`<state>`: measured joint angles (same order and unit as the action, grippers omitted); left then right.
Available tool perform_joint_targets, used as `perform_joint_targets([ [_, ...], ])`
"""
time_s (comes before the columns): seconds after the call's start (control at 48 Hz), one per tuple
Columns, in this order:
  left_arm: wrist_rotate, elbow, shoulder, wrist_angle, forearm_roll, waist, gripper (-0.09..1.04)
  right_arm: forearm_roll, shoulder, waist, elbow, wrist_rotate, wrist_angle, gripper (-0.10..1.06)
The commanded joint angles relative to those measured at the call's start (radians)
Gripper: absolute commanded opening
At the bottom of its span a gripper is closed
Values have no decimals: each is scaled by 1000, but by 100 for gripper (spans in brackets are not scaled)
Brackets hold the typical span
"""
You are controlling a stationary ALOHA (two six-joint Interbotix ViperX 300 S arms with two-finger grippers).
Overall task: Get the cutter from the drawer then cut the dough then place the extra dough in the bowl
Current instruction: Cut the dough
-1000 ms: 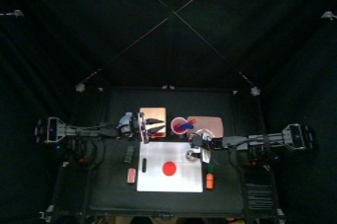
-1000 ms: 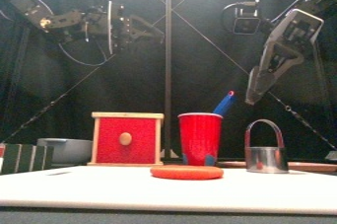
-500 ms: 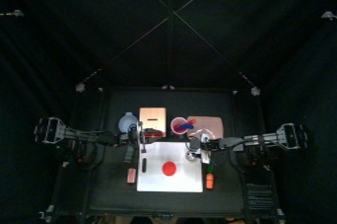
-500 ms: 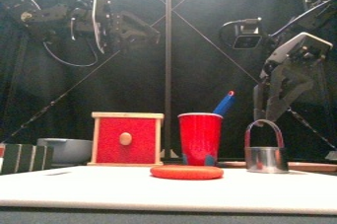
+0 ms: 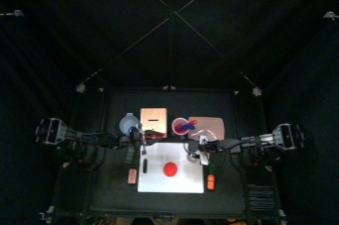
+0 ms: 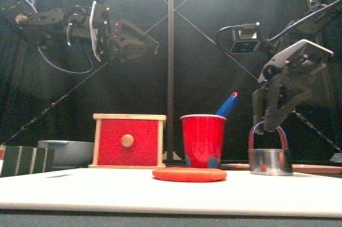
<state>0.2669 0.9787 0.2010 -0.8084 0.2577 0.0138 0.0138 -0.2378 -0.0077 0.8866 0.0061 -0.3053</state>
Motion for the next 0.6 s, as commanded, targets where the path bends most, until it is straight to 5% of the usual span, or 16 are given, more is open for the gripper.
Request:
perform_joint_targets([
  [0.021,2,-5,3,-11,11,-5,68,-2,-5,11,-25,0,3,60],
  [0.604,3,29,3,-11,25,-3,68,25,58,107,-293,14,-48,51],
])
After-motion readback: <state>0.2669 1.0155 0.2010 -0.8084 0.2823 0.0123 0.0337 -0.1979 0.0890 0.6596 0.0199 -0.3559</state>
